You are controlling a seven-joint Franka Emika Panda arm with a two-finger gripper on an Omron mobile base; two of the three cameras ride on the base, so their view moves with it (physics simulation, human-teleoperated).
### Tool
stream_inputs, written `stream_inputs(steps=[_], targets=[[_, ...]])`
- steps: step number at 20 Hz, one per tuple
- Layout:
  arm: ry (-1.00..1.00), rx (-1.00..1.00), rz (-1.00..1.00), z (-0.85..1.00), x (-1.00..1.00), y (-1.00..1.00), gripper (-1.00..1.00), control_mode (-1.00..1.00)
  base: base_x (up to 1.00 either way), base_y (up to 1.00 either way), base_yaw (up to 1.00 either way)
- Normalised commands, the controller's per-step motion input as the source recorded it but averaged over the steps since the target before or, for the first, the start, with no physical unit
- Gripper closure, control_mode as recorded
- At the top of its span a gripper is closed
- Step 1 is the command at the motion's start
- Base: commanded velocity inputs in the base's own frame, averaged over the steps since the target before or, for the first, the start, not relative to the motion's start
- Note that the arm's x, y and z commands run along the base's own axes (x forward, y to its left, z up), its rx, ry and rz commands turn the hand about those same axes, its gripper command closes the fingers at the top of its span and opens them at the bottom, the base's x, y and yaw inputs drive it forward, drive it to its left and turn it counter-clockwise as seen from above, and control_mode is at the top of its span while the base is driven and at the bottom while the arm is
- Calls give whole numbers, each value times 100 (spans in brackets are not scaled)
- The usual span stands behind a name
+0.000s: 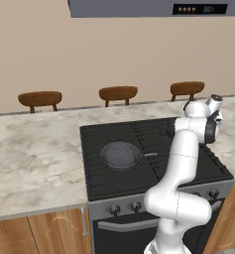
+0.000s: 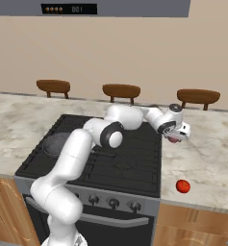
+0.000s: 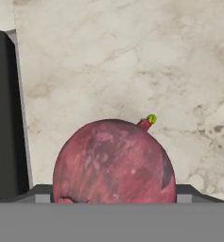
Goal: Place the pan on the front left burner on the stove. Then place the tomato and the onion in the pan and turn on the front left burner.
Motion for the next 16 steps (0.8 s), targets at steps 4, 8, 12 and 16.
stream_inputs(steps=[4, 8, 12, 16], targets=[[-1, 0, 0, -1, -5, 0, 100, -100, 0, 0, 0], [-1, 0, 0, 14, -45, 25, 100, -100, 0, 0, 0], [0, 1, -2, 18, -65, 65, 100, -100, 0, 0, 0], [-9, 0, -1, 34, -51, 75, 100, -100, 0, 0, 0]])
